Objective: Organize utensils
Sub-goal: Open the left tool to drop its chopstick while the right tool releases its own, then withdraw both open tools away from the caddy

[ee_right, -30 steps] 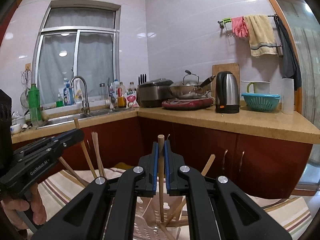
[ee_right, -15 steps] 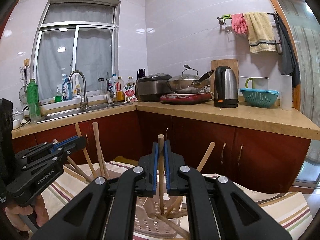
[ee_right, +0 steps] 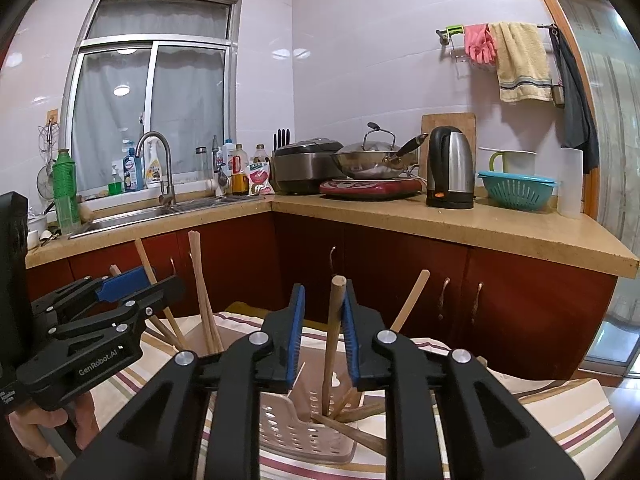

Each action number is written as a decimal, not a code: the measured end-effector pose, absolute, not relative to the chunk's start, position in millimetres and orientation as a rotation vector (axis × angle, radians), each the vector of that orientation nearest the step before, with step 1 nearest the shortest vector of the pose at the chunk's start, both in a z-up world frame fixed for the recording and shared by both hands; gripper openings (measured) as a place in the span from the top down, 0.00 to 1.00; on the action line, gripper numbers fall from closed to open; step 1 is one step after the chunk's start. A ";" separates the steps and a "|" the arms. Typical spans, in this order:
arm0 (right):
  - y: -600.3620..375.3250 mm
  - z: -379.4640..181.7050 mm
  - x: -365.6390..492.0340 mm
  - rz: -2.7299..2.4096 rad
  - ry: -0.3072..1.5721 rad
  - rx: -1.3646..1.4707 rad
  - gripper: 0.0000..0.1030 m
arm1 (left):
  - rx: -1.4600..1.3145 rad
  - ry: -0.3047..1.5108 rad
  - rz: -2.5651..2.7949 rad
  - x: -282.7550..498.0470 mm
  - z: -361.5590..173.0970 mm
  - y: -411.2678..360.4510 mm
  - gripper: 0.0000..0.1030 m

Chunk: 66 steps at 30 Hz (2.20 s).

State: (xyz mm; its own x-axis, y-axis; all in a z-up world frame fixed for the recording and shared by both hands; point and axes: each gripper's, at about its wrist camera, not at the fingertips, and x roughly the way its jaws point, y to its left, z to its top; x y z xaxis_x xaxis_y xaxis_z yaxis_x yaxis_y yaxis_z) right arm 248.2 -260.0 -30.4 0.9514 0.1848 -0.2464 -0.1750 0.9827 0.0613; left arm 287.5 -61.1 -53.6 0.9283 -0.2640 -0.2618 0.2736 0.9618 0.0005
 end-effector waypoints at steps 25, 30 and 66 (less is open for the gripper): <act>-275.7 -17.5 214.8 0.081 0.170 0.047 0.17 | 0.116 0.147 -0.166 256.0 -38.8 -69.5 0.04; -284.9 -19.0 205.4 0.042 0.193 0.071 0.17 | 0.089 0.188 -0.133 245.8 -32.8 -61.1 0.04; -267.0 -21.4 27.1 0.017 0.262 0.068 0.17 | 0.029 0.208 -0.083 41.2 -19.7 -17.2 0.04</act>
